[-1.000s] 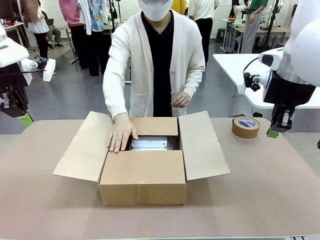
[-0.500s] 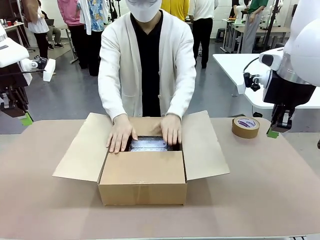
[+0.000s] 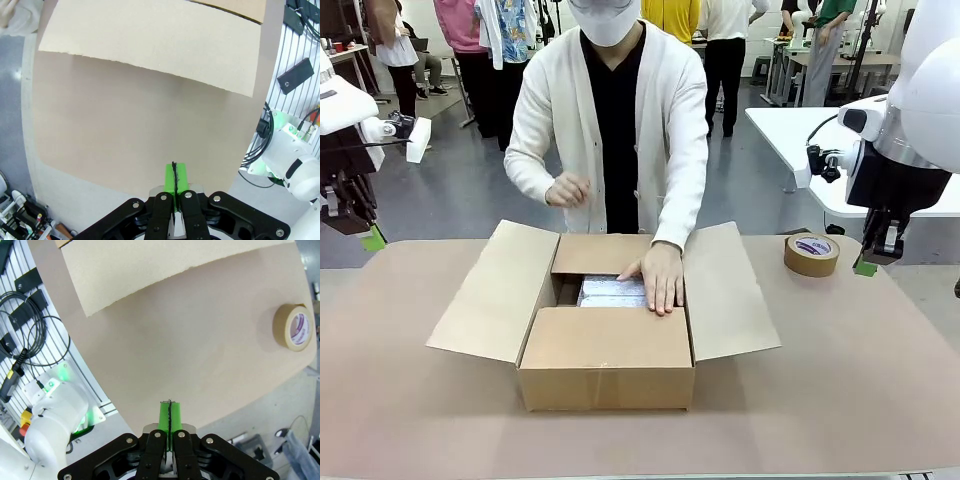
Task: Wrap the clocks to prevent damage.
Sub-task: Push the right (or left) flap of the Package Box to close it.
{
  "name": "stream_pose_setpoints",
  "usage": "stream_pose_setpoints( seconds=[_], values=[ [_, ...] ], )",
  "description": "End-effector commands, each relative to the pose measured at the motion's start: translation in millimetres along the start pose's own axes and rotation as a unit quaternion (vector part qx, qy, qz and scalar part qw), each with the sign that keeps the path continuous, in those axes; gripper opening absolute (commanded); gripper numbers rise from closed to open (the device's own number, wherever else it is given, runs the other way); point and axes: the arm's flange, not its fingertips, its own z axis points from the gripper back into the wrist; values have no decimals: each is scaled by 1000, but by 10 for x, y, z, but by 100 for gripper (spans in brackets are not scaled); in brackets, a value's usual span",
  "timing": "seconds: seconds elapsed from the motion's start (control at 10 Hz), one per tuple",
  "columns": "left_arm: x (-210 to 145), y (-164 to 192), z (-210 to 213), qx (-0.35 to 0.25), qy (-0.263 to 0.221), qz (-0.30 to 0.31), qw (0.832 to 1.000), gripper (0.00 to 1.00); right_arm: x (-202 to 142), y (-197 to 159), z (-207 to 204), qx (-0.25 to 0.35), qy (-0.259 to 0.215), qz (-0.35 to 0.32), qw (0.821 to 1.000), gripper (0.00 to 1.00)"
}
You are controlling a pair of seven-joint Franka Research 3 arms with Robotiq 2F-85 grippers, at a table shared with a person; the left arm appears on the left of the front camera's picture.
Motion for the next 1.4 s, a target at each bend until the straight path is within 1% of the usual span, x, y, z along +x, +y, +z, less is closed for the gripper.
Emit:
stream_pose_setpoints(
  seconds=[0.0, 0.3, 0.4, 0.5, 0.6, 0.7, 0.8, 0.9, 1.0, 1.1, 1.2, 1.3],
  values=[
    [-2, -9, 12, -1, -6, 10, 1000, 0, 8, 1, -7, -5, 5, -3, 1000, 1],
    [-2, -9, 12, -1, -6, 10, 1000, 0, 8, 1, -7, -5, 5, -3, 1000, 1],
    [0, 0, 0, 0, 0, 0, 1000, 0, 8, 1, -7, -5, 5, -3, 1000, 1],
    [-102, 72, -134, 0, -72, -59, 996, 0, 8, 1, -7, -5, 5, -3, 1000, 1],
    [-171, 202, -254, -21, -151, -82, 985, 0, 8, 1, -7, -5, 5, -3, 1000, 1],
    [-266, 284, -373, -68, -222, -116, 966, 0, 8, 1, -7, -5, 5, -3, 1000, 1],
    [-388, 332, -521, -82, -284, -129, 947, 0, 8, 1, -7, -5, 5, -3, 1000, 1],
    [-474, 361, -655, -85, -312, -141, 936, 0, 8, 1, -7, -5, 5, -3, 1000, 1],
    [-552, 389, -770, -70, -339, -145, 927, 0, 8, 1, -7, -5, 5, -3, 1000, 1],
    [-641, 378, -884, -68, -372, -133, 916, 0, 8, 1, -7, -5, 5, -3, 1000, 1],
    [-728, 326, -970, -62, -380, -124, 914, 0, 8, 1, -7, -5, 5, -3, 1000, 1],
    [-851, 321, -1018, -69, -383, -92, 917, 0, 8, 1, -7, -5, 5, -3, 1000, 1]
  ],
)
